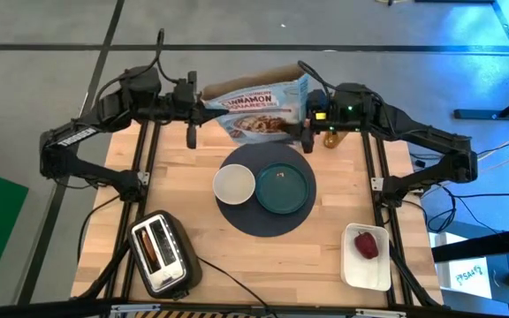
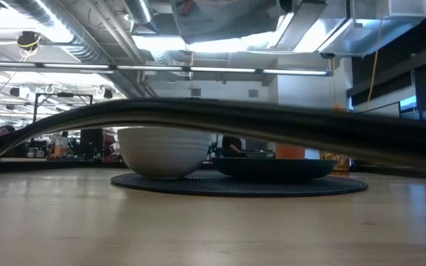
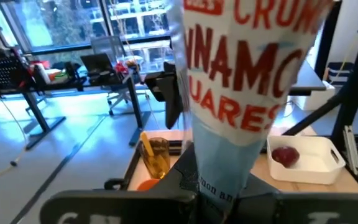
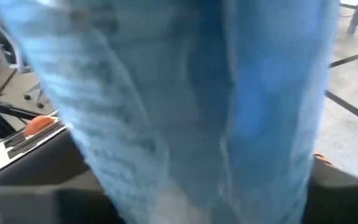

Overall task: Arrange a breakfast setting
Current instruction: Pour the cereals from the blue cereal box into the white bowl on the blue table mat

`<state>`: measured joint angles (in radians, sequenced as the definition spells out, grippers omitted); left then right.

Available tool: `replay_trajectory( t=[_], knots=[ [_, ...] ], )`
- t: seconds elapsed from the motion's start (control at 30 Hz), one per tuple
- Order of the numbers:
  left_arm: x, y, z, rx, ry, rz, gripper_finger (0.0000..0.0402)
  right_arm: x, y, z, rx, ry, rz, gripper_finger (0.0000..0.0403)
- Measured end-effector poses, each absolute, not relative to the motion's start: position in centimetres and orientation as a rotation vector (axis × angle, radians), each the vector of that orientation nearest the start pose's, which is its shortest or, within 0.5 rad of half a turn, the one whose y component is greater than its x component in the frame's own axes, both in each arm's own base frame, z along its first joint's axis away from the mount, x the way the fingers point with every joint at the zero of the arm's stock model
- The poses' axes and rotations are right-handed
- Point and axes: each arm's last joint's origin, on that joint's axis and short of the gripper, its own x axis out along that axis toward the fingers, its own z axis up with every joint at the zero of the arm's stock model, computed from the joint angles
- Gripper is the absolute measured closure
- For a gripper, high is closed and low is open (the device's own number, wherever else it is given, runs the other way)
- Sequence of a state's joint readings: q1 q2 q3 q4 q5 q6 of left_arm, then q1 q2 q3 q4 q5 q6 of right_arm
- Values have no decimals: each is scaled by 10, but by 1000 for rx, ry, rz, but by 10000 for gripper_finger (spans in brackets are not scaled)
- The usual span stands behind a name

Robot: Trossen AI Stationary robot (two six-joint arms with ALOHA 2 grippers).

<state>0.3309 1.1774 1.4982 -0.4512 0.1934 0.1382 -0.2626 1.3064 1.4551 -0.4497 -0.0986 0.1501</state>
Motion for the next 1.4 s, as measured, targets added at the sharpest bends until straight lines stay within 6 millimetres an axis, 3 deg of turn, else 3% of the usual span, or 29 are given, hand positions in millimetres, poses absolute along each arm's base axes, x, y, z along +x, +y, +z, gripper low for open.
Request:
replay_trajectory(
  t=[0.13, 0.2, 0.33, 0.57, 0.77, 0.93, 1.2, 1.4],
  knots=[
    [217, 69, 469, 49, 134, 156, 381, 269, -68, 427, 174, 267, -128, 341],
    [216, 69, 468, 7, 147, 166, 360, 269, -67, 429, 150, 250, -102, 383],
    [214, 71, 458, -89, 240, 233, 300, 269, -69, 434, 149, 200, -61, 396],
    [201, 66, 458, -136, 270, 244, 180, 238, -86, 464, 100, -11, 14, 401],
    [215, 66, 457, -127, 247, 231, 86, 235, -96, 469, 95, -93, 96, 402],
    [235, 73, 446, -126, 280, 246, 33, 236, -96, 479, 44, -199, 139, 403],
    [269, 81, 446, -105, 150, 170, 24, 235, -95, 484, 21, -244, 143, 403],
    [272, 81, 449, -63, 107, 137, 90, 238, -96, 482, 35, -230, 167, 403]
  ],
)
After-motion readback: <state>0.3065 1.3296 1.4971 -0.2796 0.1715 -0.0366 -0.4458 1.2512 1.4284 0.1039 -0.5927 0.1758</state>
